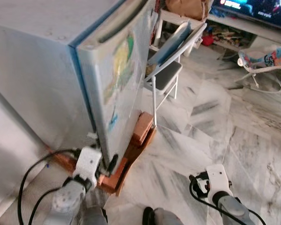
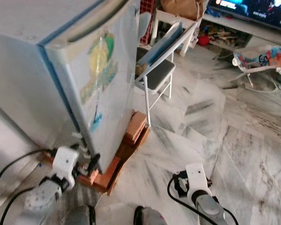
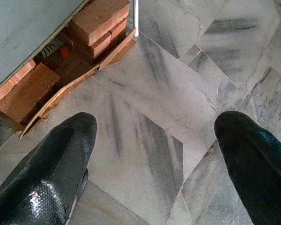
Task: Restocking fridge
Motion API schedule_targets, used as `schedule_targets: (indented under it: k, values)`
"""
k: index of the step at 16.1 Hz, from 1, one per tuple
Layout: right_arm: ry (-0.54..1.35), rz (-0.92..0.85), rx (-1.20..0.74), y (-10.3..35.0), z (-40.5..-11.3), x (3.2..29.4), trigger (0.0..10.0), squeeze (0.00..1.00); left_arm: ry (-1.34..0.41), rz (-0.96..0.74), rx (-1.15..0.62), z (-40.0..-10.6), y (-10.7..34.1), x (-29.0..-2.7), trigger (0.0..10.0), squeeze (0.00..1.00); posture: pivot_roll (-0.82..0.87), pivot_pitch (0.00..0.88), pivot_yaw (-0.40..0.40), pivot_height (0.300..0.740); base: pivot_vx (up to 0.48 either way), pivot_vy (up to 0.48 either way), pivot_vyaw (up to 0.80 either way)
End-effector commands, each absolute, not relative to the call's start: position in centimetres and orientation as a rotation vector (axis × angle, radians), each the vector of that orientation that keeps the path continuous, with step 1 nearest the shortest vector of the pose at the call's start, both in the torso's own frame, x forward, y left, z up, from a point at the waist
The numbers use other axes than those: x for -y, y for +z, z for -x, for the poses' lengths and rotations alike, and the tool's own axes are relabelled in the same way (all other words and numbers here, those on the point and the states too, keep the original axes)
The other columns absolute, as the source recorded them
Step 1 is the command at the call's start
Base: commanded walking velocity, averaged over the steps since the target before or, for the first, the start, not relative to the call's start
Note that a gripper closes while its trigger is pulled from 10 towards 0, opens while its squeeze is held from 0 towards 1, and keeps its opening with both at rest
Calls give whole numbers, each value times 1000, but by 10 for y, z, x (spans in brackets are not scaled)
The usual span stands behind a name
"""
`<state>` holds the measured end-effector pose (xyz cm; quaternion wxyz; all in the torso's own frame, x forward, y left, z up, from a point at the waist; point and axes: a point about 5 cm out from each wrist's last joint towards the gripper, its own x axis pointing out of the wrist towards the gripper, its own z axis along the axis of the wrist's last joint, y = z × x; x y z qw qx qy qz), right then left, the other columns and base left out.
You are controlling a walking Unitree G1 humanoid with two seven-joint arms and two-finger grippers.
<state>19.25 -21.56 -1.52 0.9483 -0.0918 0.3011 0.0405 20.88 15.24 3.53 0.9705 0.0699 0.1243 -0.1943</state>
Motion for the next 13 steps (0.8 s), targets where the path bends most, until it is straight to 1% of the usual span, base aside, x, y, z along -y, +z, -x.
schedule_targets:
  k: [1, 12, 13]
  values:
    - [70, 194, -623, -15, -191, 220, 10000, 0, -398, -153, -243, -207, 37, -151, 10000, 0, 137, 115, -86, 740, 0, 0, 0]
    - [68, 187, -621, -16, -192, 218, 10000, 0, -406, -160, -237, -211, 39, -151, 10000, 0, 137, 115, -80, 740, 0, 0, 0]
    - [69, 186, -621, -16, -192, 218, 10000, 0, -408, -159, -238, -211, 39, -151, 10000, 0, 137, 115, -80, 740, -270, 0, 0]
